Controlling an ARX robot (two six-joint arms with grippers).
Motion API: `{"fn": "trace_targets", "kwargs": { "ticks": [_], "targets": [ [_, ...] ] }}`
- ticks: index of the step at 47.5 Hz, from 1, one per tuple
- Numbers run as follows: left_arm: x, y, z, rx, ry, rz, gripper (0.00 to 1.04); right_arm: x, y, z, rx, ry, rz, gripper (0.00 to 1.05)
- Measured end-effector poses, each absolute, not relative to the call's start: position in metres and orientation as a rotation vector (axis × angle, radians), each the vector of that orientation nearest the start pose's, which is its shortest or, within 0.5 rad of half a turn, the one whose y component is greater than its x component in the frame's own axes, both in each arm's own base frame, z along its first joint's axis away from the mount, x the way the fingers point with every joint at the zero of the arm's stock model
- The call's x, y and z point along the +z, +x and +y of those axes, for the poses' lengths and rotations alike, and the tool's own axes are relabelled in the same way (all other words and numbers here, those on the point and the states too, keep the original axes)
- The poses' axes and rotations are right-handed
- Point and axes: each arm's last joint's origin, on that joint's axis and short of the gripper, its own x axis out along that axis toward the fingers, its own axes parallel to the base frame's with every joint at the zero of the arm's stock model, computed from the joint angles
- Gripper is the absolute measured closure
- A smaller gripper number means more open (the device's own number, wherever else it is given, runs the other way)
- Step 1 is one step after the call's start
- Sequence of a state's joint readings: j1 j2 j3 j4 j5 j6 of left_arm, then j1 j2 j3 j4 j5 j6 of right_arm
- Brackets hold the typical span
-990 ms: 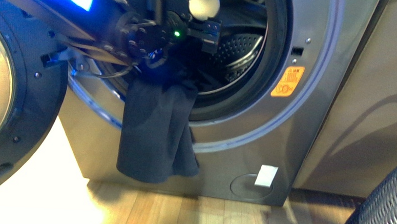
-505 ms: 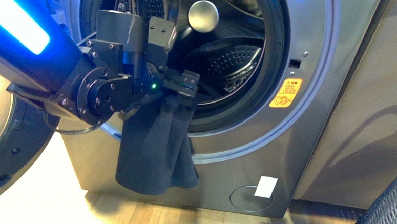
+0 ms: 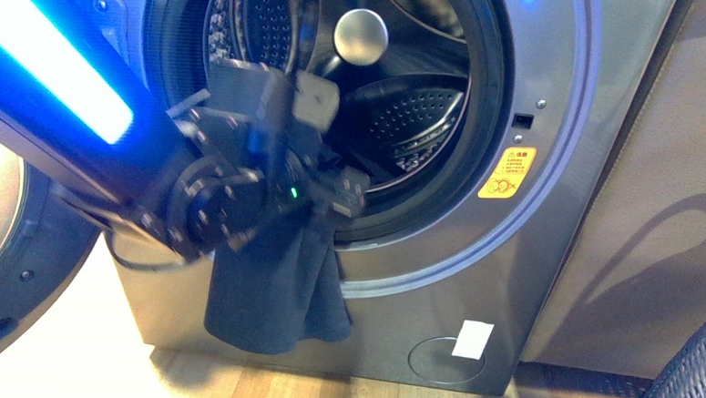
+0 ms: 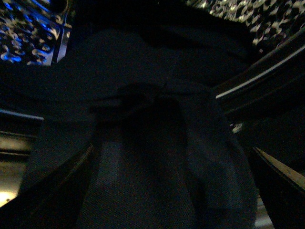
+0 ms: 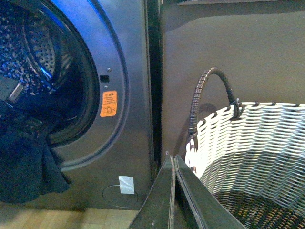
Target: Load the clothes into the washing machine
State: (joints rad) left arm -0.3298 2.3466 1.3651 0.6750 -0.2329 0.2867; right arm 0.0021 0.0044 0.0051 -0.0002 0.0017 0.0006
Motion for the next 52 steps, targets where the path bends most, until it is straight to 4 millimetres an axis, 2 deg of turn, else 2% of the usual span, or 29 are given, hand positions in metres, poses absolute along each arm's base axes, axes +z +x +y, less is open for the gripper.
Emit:
{"fn": "trace_targets", "kwargs": {
  "ticks": [8,17,26,41,49,52],
  "targets": [
    [0.077,0.469,-0.145,-0.115,0.382,0.317,0.06,0.165,0.098,0.0,0.0,0.001,-0.001,1.02],
    [0.077,0.487,-0.141,-0.075,0.396,0.319,0.06,0.165,0.098,0.0,0.0,0.001,-0.001,1.02],
    [0.077,0.494,-0.141,-0.079,0.408,0.343,0.08,0.165,0.098,0.0,0.0,0.001,-0.001,1.02],
    [0.077,0.495,-0.148,-0.132,0.403,0.411,0.53,0.165,0.098,0.0,0.0,0.001,-0.001,1.02],
    [0.087,0.499,-0.154,-0.122,0.398,0.329,0.86,0.165,0.098,0.0,0.0,0.001,-0.001,1.02],
    [0.092,0.503,-0.155,-0.114,0.389,0.286,0.93,0.165,0.098,0.0,0.0,0.001,-0.001,1.02]
  ]
}}
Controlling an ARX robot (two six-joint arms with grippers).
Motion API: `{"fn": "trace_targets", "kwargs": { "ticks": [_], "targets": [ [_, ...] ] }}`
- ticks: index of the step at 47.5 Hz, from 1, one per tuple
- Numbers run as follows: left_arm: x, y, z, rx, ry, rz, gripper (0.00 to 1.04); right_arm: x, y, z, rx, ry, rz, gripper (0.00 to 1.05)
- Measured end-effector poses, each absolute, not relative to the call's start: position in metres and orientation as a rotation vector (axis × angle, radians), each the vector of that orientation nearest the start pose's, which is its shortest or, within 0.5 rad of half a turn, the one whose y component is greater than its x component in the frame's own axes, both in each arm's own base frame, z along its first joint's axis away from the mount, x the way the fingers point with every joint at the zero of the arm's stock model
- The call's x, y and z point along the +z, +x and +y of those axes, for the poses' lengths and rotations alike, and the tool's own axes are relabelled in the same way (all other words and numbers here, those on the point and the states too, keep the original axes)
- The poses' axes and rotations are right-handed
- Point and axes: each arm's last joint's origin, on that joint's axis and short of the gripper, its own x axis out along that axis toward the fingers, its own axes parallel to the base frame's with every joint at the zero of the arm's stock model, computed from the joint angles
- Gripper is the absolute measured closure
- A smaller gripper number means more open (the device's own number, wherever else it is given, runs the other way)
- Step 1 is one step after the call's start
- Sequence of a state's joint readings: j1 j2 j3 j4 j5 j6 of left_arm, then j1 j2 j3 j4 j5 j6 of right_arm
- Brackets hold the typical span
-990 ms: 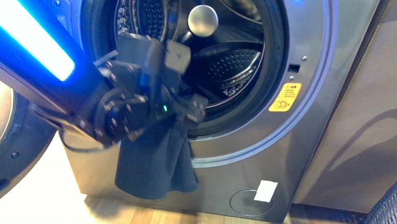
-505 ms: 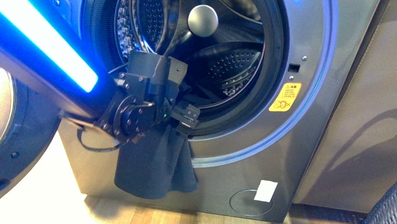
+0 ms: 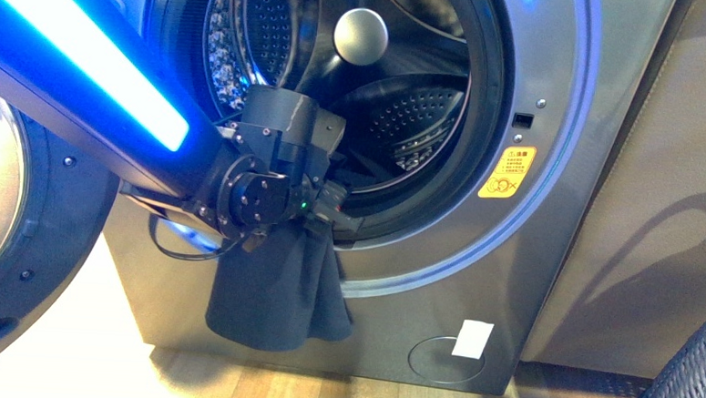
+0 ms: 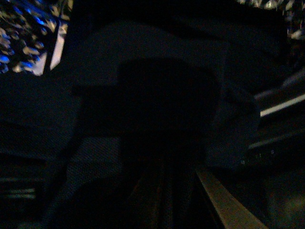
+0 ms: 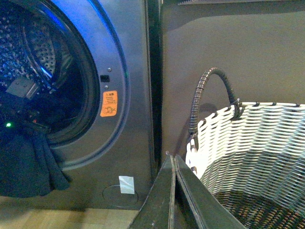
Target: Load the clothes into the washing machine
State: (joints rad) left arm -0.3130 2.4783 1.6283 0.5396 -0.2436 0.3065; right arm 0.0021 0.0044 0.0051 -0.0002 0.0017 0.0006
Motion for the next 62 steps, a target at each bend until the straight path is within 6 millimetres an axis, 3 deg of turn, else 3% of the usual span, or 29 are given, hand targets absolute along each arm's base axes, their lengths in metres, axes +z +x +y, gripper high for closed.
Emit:
{"fn": "trace_targets", "kwargs": {
  "ticks": [11,19,32,39,42,49,57,62],
  "targets": [
    [0.134,0.525,-0.165,-0.085,0.327,0.116,0.97,0.165,0.098,0.0,0.0,0.001,-0.001,1.02],
    [0.167,0.557,-0.176,-0.072,0.279,0.034,0.97,0.165,0.098,0.0,0.0,0.001,-0.001,1.02],
    [0.166,0.595,-0.189,-0.047,0.299,0.009,0.97,0.165,0.098,0.0,0.0,0.001,-0.001,1.02],
    [0.159,0.599,-0.189,-0.042,0.312,0.008,0.97,0.165,0.098,0.0,0.0,0.001,-0.001,1.02],
    [0.158,0.6,-0.187,-0.042,0.314,0.005,0.81,0.165,0.098,0.0,0.0,0.001,-0.001,1.02],
    [0.155,0.598,-0.175,-0.044,0.28,-0.022,0.54,0.165,0.098,0.0,0.0,0.001,-0.001,1.02],
    [0.156,0.584,-0.16,-0.065,0.262,0.004,0.26,0.165,0.098,0.0,0.0,0.001,-0.001,1.02],
    [0.162,0.565,-0.155,-0.095,0.246,-0.007,0.05,0.165,0.098,0.0,0.0,0.001,-0.001,1.02]
  ]
}}
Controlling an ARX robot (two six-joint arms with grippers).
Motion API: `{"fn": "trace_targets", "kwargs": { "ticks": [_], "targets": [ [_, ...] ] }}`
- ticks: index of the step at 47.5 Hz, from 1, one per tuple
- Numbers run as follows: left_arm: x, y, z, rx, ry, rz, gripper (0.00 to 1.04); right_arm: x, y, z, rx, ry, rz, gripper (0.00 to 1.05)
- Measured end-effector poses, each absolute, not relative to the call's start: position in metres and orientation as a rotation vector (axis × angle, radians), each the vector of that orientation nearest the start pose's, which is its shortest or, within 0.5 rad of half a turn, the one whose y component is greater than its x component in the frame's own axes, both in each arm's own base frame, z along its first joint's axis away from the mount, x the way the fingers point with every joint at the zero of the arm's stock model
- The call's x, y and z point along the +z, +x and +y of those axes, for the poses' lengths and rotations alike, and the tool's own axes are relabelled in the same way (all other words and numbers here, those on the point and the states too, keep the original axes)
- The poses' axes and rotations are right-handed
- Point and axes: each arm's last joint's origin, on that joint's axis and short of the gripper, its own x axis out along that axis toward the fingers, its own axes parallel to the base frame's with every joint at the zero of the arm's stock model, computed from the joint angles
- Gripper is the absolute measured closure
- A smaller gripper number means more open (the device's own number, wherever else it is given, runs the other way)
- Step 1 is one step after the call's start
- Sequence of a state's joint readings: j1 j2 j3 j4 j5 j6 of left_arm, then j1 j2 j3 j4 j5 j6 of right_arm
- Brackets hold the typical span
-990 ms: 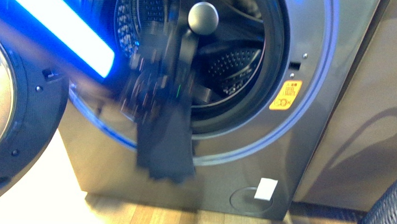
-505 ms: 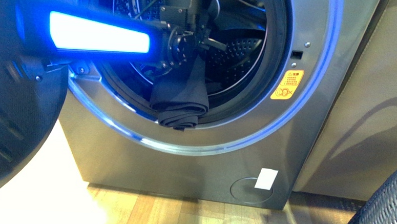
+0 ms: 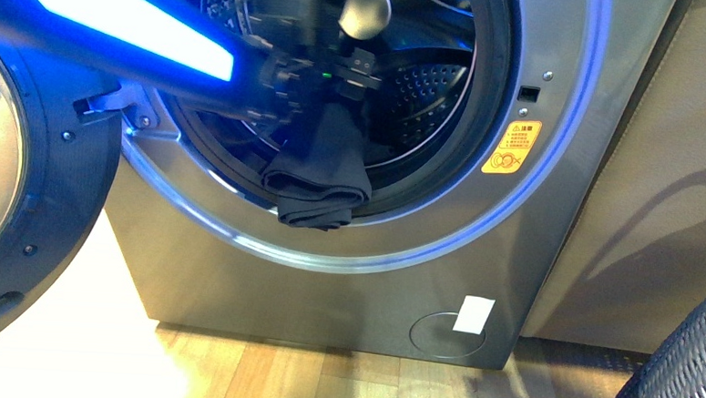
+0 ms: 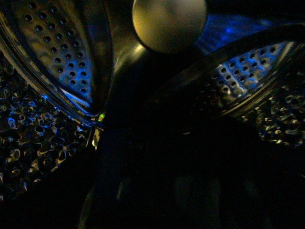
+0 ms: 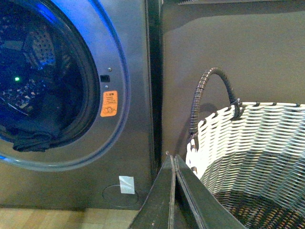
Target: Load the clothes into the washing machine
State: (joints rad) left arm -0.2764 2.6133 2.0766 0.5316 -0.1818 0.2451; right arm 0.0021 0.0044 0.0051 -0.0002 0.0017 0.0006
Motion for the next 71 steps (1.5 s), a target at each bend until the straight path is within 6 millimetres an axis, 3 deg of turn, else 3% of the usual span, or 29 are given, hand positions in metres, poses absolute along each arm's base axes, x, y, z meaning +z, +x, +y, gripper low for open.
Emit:
{"fn": "trace_targets", "kwargs": {
  "ticks": [6,14,23,34,42,49,56,66,69,71],
  "targets": [
    [0.166,0.538,-0.158,-0.133,0.226,-0.018,0.07,0.165,0.098,0.0,0.0,0.001,-0.001,1.02],
    [0.162,0.487,-0.165,-0.195,0.204,-0.031,0.06,0.165,0.098,0.0,0.0,0.001,-0.001,1.02],
    [0.168,0.414,-0.16,-0.25,0.183,-0.051,0.06,0.165,0.098,0.0,0.0,0.001,-0.001,1.02],
    [0.201,0.325,-0.136,-0.298,0.141,-0.087,0.06,0.165,0.098,0.0,0.0,0.001,-0.001,1.02],
    [0.225,0.286,-0.126,-0.317,0.138,-0.108,0.06,0.165,0.098,0.0,0.0,0.001,-0.001,1.02],
    [0.235,0.243,-0.102,-0.057,0.076,0.025,0.27,0.165,0.098,0.0,0.0,0.001,-0.001,1.02],
    [0.232,0.199,-0.068,-0.01,0.028,0.015,0.5,0.165,0.098,0.0,0.0,0.001,-0.001,1.02],
    [0.214,0.175,-0.042,-0.015,0.01,0.001,0.84,0.165,0.098,0.0,0.0,0.001,-0.001,1.02],
    [0.205,0.168,-0.034,-0.014,0.008,0.009,1.0,0.165,0.098,0.0,0.0,0.001,-0.001,1.02],
    [0.201,0.164,-0.03,-0.005,0.004,0.008,1.01,0.165,0.098,0.0,0.0,0.001,-0.001,1.02]
  ]
}}
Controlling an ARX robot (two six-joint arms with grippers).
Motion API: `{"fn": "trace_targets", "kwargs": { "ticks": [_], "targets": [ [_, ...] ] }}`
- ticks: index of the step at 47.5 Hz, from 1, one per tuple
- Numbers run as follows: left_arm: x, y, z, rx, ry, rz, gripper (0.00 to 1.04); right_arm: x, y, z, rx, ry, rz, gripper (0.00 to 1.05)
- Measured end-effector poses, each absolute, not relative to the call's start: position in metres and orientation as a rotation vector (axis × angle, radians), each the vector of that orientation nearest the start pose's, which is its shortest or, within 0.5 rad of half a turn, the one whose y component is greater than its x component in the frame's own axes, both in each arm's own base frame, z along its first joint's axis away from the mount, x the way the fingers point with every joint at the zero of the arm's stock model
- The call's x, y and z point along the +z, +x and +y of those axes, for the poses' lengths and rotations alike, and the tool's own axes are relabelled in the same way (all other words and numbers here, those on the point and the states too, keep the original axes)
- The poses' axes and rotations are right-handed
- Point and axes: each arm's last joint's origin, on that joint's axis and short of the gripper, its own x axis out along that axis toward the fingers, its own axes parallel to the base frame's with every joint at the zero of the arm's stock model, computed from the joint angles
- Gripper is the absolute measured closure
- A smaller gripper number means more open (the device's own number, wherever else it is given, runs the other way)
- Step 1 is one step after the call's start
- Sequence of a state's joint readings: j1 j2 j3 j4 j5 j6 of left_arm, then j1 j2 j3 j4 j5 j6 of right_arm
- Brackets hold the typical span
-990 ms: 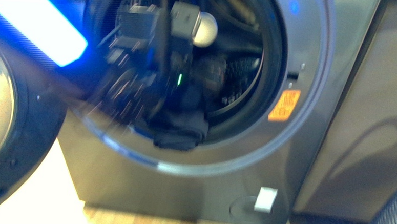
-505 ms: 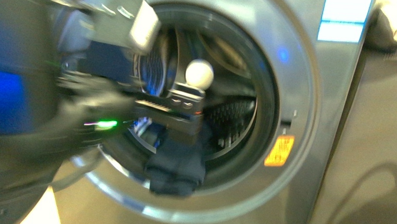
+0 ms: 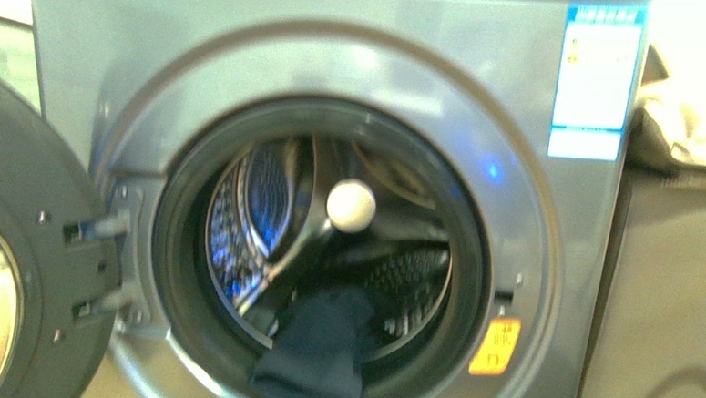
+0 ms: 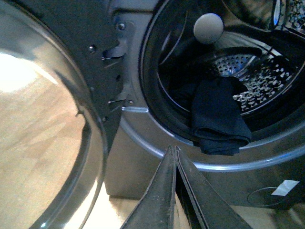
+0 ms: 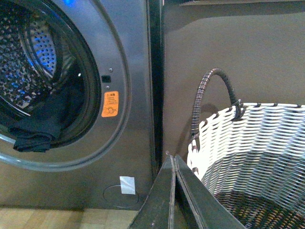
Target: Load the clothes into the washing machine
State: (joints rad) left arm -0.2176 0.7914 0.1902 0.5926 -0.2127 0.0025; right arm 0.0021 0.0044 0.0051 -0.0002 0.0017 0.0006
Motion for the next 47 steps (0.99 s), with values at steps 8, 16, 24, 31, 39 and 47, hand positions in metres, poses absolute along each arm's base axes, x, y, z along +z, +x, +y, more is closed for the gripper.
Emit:
{"fn": "trace_targets", "kwargs": {
  "ticks": [8,16,24,31,39,47],
  "targets": [
    [0.19,0.149,-0.019,-0.007,0.002,0.004,1.01,0.165,0.098,0.0,0.0,0.001,-0.001,1.02],
    [0.183,0.139,-0.012,-0.005,0.002,0.005,1.01,0.165,0.098,0.0,0.0,0.001,-0.001,1.02],
    [0.178,0.131,-0.001,0.0,-0.001,0.002,1.01,0.165,0.098,0.0,0.0,0.001,-0.001,1.02],
    [0.173,0.126,0.0,-0.003,-0.001,-0.003,1.01,0.165,0.098,0.0,0.0,0.001,-0.001,1.02],
    [0.169,0.12,0.0,-0.002,-0.001,-0.008,1.01,0.165,0.098,0.0,0.0,0.001,-0.001,1.02],
    [0.169,0.115,0.0,-0.002,-0.001,-0.012,1.01,0.165,0.098,0.0,0.0,0.001,-0.001,1.02]
  ]
}}
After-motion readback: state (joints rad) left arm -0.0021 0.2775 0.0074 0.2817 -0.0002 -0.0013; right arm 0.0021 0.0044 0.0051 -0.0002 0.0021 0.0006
